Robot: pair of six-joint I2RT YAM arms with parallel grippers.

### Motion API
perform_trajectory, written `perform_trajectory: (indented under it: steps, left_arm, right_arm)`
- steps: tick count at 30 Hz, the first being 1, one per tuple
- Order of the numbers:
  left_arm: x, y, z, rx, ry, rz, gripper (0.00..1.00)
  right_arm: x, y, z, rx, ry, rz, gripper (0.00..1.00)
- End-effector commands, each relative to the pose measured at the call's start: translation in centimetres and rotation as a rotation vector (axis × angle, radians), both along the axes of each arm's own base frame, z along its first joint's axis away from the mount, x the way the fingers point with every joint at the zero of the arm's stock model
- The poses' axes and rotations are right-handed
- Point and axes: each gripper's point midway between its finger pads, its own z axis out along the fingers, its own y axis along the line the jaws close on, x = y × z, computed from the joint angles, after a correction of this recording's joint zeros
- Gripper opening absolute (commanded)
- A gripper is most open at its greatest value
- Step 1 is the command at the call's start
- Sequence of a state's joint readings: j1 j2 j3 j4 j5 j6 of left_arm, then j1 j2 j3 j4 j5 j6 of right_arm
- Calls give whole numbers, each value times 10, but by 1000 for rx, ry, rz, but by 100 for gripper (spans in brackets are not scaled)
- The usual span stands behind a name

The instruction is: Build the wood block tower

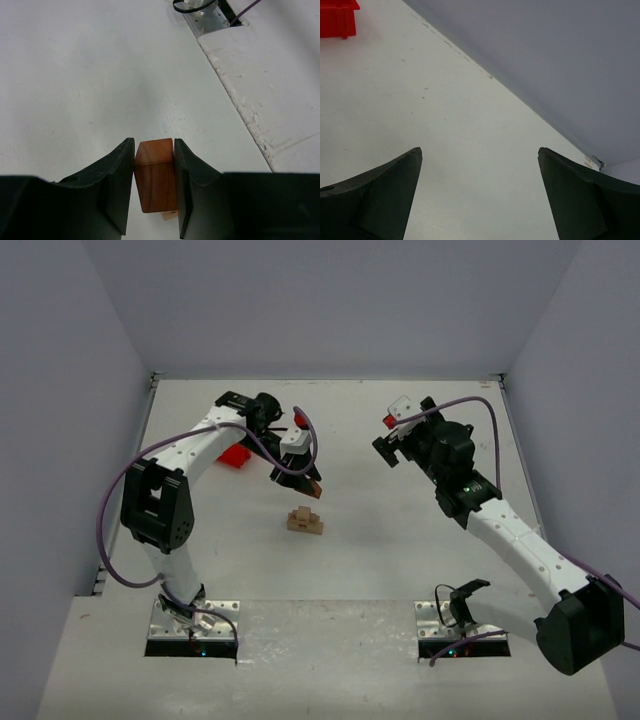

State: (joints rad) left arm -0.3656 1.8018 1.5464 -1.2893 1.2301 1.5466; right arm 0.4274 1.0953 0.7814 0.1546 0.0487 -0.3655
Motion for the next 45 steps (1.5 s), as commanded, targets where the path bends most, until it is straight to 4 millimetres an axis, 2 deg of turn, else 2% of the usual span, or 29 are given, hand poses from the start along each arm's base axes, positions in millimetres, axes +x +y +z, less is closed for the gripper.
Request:
perform_trajectory:
  steps: [1, 3, 6, 8, 9, 10, 12, 14, 21, 25, 29, 41, 45]
  left_arm:
    - [-22, 0, 21, -158, -17, -16, 0]
    - [-24, 1, 16, -173, -29, -12, 0]
    - [-21, 4, 9, -158, -16, 25, 0]
    - [-8, 2, 10, -145, -37, 75, 0]
    - [14, -4, 13, -129, -41, 150, 0]
    - [17, -2, 7, -72, 44, 239, 0]
    - [37, -4, 5, -97, -46, 300, 0]
    - [40, -3, 4, -88, -79, 311, 0]
    - [26, 2, -11, -55, -78, 266, 0]
    - [27, 3, -8, -72, -110, 326, 0]
    - [16, 8, -8, -76, -129, 325, 0]
    - [-15, 7, -27, -124, -20, 260, 0]
    - [-16, 7, -33, -124, -31, 254, 0]
  right_arm:
    - [0, -4, 10, 191, 36, -91, 99]
    - [-4, -5, -6, 205, 63, -101, 99]
    - [-6, -3, -19, 211, 97, -93, 99]
    - [-7, 0, -25, 208, 119, -85, 99]
    - [-7, 1, -25, 205, 122, -76, 99]
    - [-7, 2, -29, 200, 134, -76, 99]
    - [-6, 2, -30, 191, 142, -77, 99]
    - [-7, 3, -30, 186, 145, -70, 99]
    - [-15, 2, -39, 178, 159, -53, 99]
    - [-19, -1, -42, 173, 168, -60, 99]
    - [-22, -2, -45, 172, 172, -62, 99]
    - [-25, -10, -46, 165, 169, -96, 99]
    - [-26, -12, -47, 160, 171, -102, 99]
